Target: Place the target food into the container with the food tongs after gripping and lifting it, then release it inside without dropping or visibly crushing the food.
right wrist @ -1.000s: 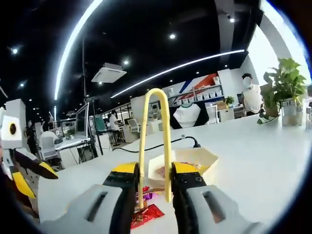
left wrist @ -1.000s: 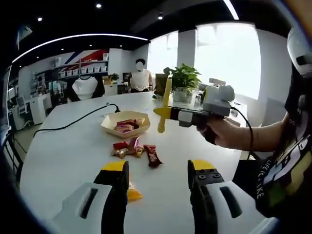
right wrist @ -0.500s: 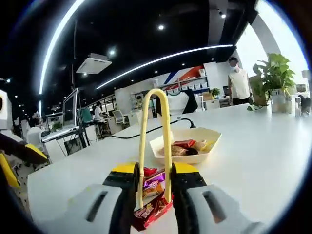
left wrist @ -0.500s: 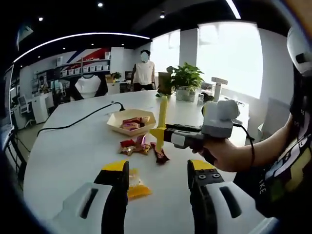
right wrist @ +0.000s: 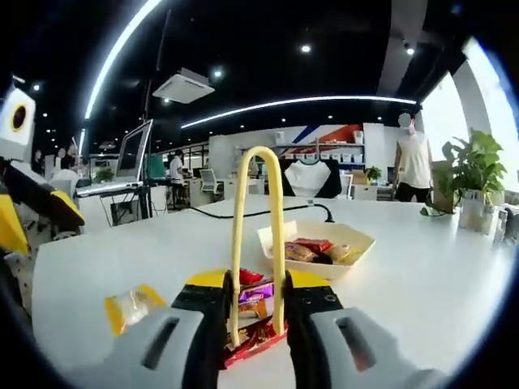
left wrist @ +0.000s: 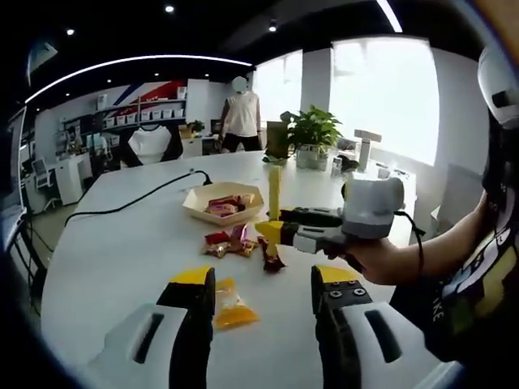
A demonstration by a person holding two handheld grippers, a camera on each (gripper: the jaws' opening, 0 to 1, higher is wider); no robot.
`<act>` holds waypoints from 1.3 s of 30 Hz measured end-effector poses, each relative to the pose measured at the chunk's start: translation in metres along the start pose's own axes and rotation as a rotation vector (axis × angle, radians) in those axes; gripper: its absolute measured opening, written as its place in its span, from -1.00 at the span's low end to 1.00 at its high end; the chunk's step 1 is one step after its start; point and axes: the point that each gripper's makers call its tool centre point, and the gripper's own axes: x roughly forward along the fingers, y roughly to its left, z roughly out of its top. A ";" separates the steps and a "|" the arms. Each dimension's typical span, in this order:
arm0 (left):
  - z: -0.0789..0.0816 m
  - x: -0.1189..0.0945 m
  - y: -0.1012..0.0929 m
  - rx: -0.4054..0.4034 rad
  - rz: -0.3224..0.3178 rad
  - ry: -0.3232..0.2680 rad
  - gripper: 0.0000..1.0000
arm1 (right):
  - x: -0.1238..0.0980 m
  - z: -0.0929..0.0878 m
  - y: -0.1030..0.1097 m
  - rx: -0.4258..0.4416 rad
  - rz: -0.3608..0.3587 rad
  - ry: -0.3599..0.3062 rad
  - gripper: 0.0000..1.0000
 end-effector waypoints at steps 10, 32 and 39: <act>0.001 0.001 -0.004 0.012 0.002 0.010 0.01 | -0.009 -0.001 -0.021 0.036 0.110 -0.024 -0.55; 0.007 0.010 -0.017 0.024 -0.007 0.013 0.01 | -0.019 0.000 -0.065 0.076 0.262 -0.010 -0.54; 0.008 0.011 -0.018 0.023 -0.009 0.007 -0.02 | -0.020 0.012 -0.079 0.217 0.046 -0.032 -0.54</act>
